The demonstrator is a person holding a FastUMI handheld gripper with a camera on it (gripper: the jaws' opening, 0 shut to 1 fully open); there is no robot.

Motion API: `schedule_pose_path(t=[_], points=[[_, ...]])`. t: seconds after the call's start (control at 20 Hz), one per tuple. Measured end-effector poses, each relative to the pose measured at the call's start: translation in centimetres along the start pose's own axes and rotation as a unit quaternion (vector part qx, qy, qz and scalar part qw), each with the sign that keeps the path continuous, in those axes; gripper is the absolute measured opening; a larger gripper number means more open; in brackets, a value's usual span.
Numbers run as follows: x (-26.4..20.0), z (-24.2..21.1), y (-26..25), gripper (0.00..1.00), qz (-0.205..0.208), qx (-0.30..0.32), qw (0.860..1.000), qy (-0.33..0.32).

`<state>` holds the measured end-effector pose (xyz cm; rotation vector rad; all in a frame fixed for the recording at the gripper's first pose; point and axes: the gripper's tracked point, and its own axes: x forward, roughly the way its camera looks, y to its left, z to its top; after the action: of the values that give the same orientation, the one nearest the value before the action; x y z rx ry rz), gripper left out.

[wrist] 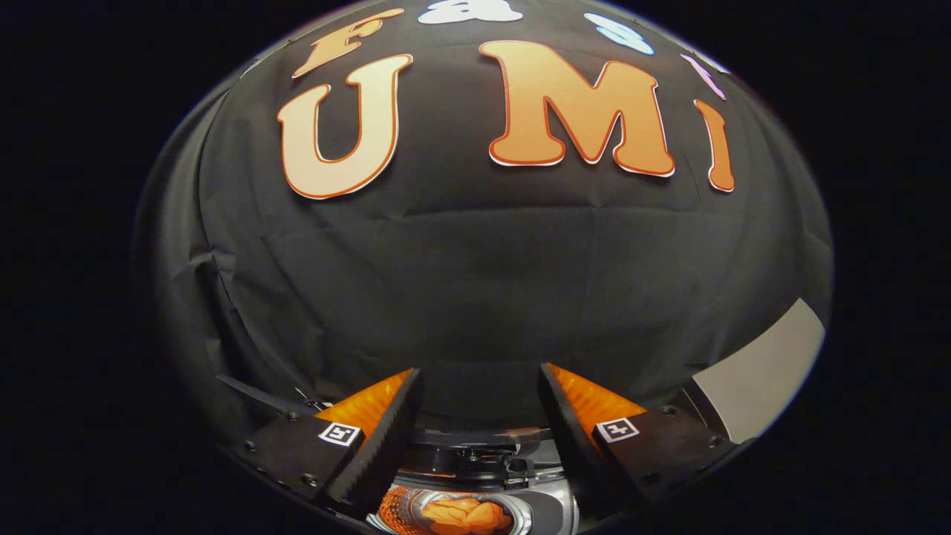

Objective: Put the clothes into the washing machine and then close the washing machine lid.

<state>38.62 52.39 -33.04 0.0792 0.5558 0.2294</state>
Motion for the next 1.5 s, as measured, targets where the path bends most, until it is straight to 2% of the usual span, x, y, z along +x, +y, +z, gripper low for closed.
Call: schedule_pose_path(t=[0.8, 1.5], points=[[-7.6, -3.9, -0.2, 0.99, -0.001, -0.007, 1.0, -0.014], [-13.8, -11.4, -1.0, 0.99, -0.011, 0.005, 1.0, -0.013]])
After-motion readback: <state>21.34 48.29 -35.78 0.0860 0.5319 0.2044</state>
